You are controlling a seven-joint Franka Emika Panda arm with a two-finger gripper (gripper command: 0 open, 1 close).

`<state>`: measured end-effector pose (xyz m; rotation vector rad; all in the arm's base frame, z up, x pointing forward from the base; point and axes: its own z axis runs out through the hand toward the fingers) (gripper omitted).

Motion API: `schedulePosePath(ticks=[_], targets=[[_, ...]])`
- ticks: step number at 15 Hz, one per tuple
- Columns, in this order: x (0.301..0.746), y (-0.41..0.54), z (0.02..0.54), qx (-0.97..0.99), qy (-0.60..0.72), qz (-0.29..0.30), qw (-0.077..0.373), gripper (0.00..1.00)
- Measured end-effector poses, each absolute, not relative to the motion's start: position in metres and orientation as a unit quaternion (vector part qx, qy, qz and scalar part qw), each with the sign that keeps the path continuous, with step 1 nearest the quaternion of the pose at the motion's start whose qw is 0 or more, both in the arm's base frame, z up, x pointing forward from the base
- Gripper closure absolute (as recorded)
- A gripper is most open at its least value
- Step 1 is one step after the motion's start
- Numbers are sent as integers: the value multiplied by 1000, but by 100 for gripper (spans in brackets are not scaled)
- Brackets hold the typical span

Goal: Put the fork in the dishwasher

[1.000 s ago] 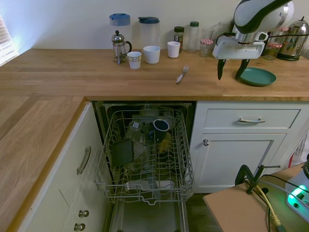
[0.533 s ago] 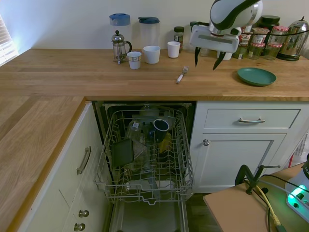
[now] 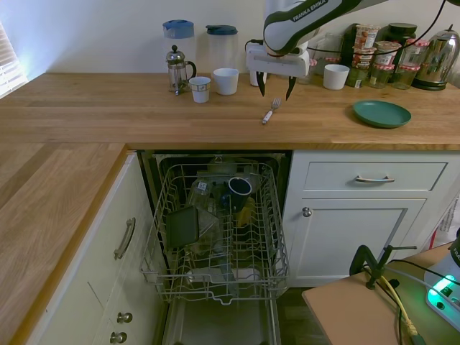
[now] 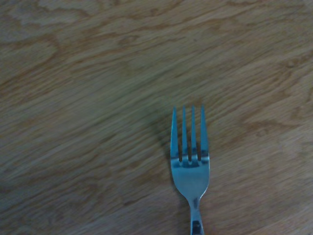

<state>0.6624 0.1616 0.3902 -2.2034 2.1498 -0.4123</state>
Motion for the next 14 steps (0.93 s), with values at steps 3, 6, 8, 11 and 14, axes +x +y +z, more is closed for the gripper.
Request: schedulePosePath(ticks=[3, 6, 8, 11, 14], targets=[[664, 160, 386, -708, 694, -131, 15, 0], [668, 161, 371, -707, 696, -124, 17, 0], [671, 163, 363, -706, 697, -120, 22, 0], [674, 167, 353, -706, 698, -114, 20, 0], [674, 170, 345, -706, 700, -106, 18, 0]])
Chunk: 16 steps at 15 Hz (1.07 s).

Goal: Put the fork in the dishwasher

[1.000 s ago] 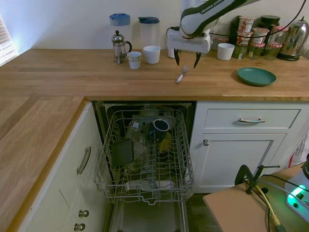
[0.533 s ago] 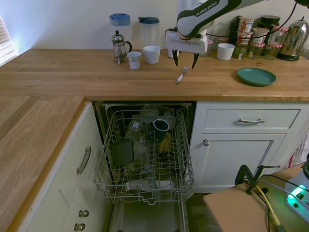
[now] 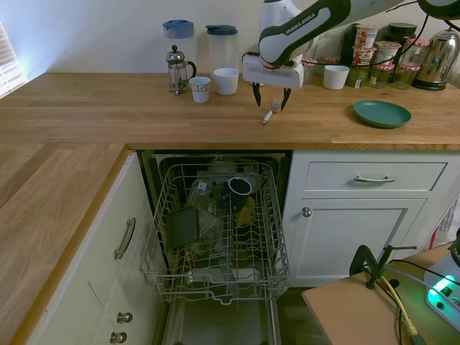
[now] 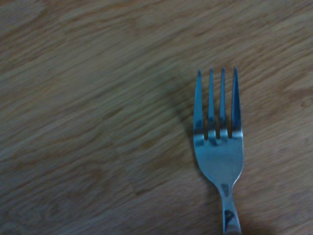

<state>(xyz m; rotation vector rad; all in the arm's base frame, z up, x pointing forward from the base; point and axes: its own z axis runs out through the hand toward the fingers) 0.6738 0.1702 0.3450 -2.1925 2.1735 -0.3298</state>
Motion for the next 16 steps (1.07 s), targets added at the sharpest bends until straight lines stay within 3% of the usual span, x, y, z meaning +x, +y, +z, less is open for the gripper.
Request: schedulePosePath(ticks=[3, 4, 16], targets=[[674, 170, 338, -704, 703, -100, 16, 0], [674, 168, 337, -703, 704, -99, 16, 100], [674, 168, 336, -703, 705, -94, 17, 100]])
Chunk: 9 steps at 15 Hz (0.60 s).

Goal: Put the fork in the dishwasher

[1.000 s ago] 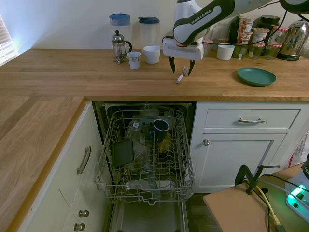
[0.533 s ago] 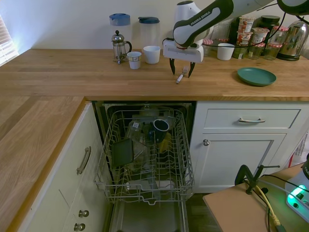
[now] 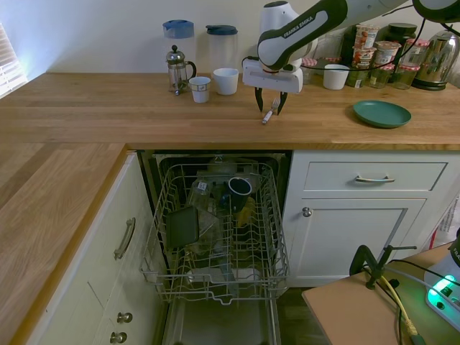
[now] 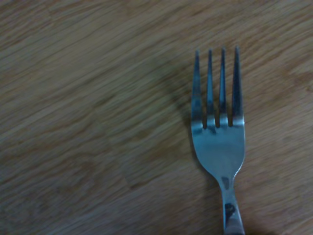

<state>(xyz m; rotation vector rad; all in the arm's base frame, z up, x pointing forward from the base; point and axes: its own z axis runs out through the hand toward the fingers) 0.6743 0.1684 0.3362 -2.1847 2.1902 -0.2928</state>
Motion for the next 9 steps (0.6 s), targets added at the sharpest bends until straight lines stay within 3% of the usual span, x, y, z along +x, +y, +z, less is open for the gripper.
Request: schedulePosePath(ticks=[9], targets=[[675, 165, 337, -702, 707, -90, 19, 100]])
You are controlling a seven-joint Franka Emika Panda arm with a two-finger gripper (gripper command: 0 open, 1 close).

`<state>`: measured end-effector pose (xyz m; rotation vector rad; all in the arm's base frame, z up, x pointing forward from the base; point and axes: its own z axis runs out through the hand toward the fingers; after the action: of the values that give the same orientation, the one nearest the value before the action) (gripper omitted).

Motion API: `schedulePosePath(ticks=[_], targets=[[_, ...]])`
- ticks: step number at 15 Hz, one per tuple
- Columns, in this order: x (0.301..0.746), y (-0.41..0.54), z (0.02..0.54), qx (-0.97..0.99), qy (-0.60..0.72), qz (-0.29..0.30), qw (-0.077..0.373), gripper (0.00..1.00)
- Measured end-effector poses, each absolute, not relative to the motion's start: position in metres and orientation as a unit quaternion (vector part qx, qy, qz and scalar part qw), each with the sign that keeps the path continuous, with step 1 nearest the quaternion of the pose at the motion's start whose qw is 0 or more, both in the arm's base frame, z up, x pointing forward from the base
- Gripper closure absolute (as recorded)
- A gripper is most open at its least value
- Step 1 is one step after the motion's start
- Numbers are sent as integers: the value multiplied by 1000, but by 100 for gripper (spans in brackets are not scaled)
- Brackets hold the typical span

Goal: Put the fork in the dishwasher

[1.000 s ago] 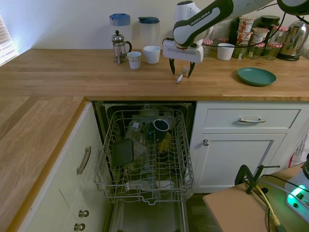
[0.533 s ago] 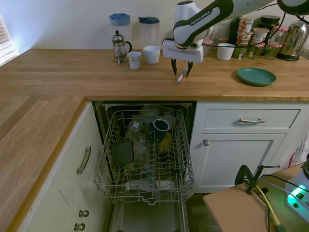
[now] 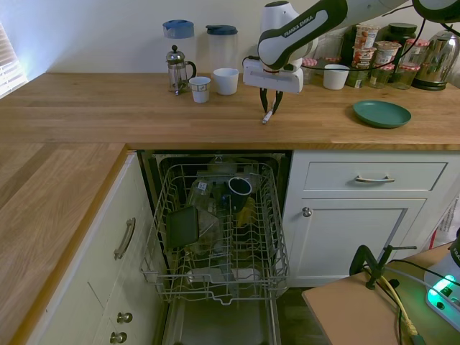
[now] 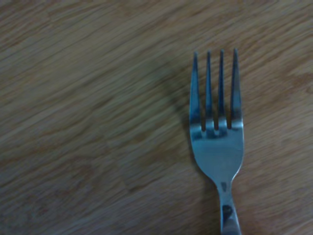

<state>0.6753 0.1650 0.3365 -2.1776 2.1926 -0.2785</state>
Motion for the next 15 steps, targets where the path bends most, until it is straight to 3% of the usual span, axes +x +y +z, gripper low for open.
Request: schedulePosePath(ticks=[9, 15], targets=[[672, 169, 364, -717, 689, -99, 36, 100], [613, 253, 405, -768, 629, -114, 33, 100]])
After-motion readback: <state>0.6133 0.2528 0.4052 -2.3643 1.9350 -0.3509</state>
